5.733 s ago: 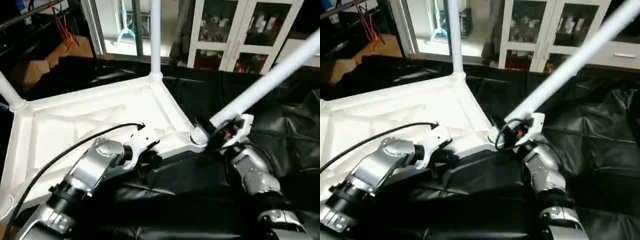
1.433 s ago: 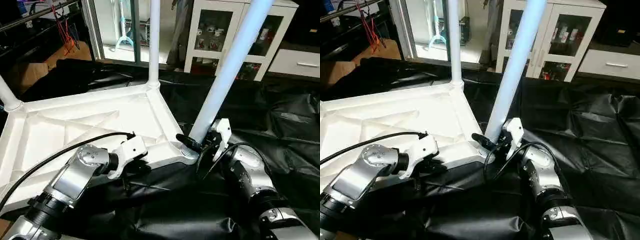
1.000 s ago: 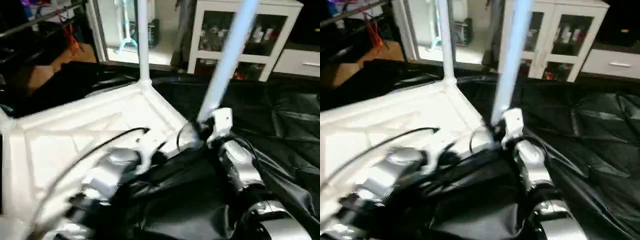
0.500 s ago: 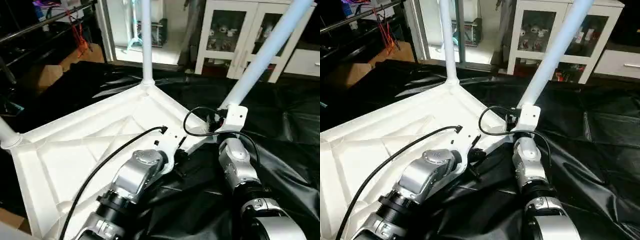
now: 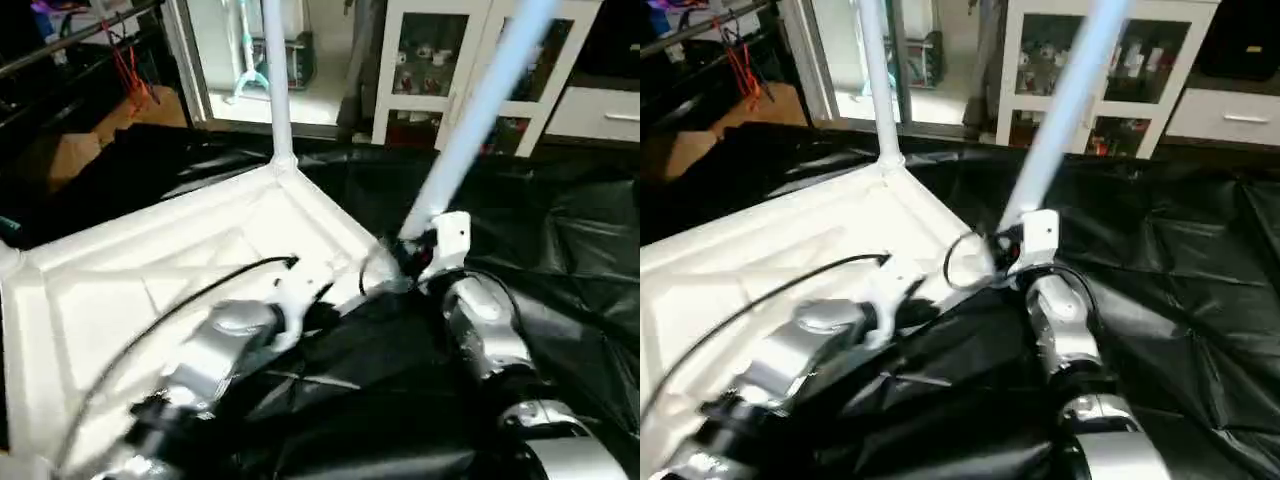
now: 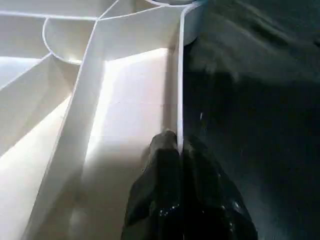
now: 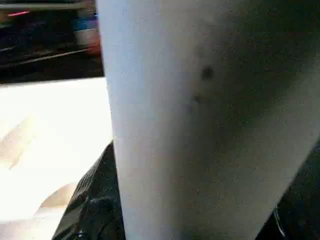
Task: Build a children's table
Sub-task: Insert table leg to table base
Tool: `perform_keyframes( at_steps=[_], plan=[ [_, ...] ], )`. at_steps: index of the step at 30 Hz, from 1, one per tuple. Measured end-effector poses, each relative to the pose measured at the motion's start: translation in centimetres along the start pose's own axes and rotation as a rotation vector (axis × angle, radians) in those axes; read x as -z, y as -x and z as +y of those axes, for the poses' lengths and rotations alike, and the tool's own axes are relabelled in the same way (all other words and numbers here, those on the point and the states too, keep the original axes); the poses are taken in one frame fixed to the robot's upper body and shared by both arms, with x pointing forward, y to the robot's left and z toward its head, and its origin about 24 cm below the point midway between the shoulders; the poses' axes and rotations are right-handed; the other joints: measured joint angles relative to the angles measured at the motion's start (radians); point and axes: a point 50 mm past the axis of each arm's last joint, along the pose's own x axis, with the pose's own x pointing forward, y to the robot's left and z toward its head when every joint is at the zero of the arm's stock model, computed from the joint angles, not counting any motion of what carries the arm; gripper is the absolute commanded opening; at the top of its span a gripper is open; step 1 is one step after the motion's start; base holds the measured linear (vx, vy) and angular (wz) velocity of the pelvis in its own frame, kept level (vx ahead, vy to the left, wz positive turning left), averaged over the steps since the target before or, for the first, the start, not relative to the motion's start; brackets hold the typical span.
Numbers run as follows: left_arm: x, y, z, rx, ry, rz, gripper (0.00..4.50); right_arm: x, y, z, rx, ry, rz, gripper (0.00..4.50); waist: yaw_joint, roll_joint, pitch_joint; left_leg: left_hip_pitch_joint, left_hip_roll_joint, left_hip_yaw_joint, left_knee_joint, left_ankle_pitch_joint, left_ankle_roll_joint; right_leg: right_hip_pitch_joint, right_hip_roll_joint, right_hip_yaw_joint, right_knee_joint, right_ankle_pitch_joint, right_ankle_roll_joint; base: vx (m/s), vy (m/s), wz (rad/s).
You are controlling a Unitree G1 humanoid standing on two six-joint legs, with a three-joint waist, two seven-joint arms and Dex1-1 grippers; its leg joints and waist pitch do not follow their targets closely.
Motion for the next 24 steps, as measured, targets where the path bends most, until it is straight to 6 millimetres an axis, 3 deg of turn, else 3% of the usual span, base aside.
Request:
perform_keyframes(
  at_steps=[2, 5, 9, 24],
  plan=[
    [0.5, 1.1, 0.3, 0.040, -0.054, 0.006, 0.00, -0.2, 0.6, 0.1, -0.141, 0.050, 0.016, 1.94, 0.002, -0.002, 0.001, -0.001, 0.000, 0.000, -0.001, 0.000, 0.000, 0.000, 0.000, -0.001, 0.000, 0.000, 0.000, 0.000, 0.000, 0.00],
    [1.1, 2.7, 0.8, 0.108, -0.117, 0.029, 0.00, -0.4, 1.4, 0.3, -0.346, 0.080, 0.043, 1.94, 0.007, -0.016, 0.002, -0.001, 0.001, -0.001, -0.001, 0.000, 0.000, -0.001, 0.001, -0.003, 0.000, -0.001, -0.002, 0.000, 0.000, 0.00],
    [1.2, 3.4, 0.9, 0.160, -0.136, 0.037, 0.00, -0.5, 2.5, -0.2, -0.497, 0.079, 0.081, 1.94, 0.011, -0.027, 0.000, 0.000, 0.000, -0.001, 0.002, -0.002, 0.004, 0.000, -0.001, -0.003, -0.001, -0.001, -0.002, 0.000, 0.000, 0.00],
    [1.9, 4.0, 1.0, 0.272, -0.113, 0.061, 0.00, 0.4, 4.2, -0.4, -0.655, -0.023, 0.089, 1.94, 0.027, -0.033, -0.005, 0.003, 0.000, -0.001, 0.006, -0.003, 0.004, 0.003, -0.001, -0.003, 0.002, -0.001, -0.002, 0.000, 0.000, 0.00]
  ],
)
